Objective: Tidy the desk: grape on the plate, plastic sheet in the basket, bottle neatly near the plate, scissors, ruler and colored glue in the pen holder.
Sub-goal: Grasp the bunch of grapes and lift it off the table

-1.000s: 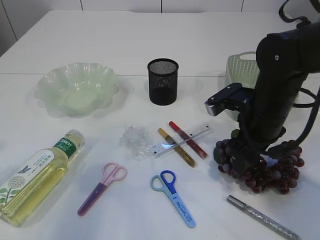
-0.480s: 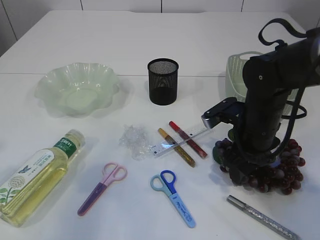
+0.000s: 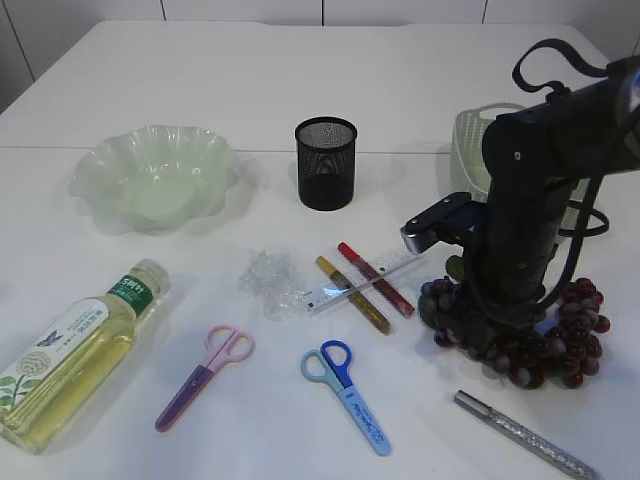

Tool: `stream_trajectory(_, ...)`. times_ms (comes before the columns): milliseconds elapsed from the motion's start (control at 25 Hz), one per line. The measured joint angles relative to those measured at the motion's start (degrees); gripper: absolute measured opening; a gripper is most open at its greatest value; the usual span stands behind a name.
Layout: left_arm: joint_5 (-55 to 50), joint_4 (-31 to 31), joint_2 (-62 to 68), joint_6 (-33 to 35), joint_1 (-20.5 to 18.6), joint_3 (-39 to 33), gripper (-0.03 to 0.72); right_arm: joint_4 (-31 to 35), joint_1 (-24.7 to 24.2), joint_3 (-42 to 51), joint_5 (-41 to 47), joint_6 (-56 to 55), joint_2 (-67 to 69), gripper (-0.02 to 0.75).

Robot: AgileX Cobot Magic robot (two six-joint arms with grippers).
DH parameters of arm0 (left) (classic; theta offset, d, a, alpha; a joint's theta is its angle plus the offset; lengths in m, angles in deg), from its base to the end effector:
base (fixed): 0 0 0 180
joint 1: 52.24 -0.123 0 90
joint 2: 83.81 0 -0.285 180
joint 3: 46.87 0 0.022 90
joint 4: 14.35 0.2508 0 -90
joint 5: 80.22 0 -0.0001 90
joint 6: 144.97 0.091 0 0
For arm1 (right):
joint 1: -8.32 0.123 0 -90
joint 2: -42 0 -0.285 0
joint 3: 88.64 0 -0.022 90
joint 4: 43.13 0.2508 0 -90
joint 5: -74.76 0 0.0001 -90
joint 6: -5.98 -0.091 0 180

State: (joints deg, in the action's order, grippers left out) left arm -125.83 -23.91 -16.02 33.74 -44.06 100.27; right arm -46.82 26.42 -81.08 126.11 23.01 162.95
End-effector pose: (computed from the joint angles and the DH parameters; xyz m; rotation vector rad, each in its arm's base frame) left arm 0.1899 -0.0382 0.2873 0.0505 2.5558 -0.2612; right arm 0.3405 0.1065 0.1376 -1.0068 2.9718 -0.0790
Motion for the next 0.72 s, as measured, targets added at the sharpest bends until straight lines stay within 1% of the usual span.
stream_trajectory(80,0.00,0.09,0.00,0.00,0.00,0.00,0.454,0.00,0.00,-0.21,0.00,-0.09,0.00,0.259)
stream_trajectory(160,0.00,0.09,0.00,0.00,0.00,0.00,0.454,0.12,0.00,-0.21,0.00,-0.09,-0.11,0.241)
stream_trajectory(280,0.00,0.09,0.00,0.00,0.00,0.00,0.454,0.62,0.00,-0.10,0.00,-0.09,-1.07,0.228)
stream_trajectory(440,0.00,0.22,0.00,0.00,0.00,0.00,0.455,1.15,0.00,0.29,2.19,-0.09,-3.45,0.218)
stream_trajectory(720,0.00,0.22,0.00,0.10,0.00,0.00,0.454,1.85,0.00,0.40,3.59,-0.09,-10.85,0.213)
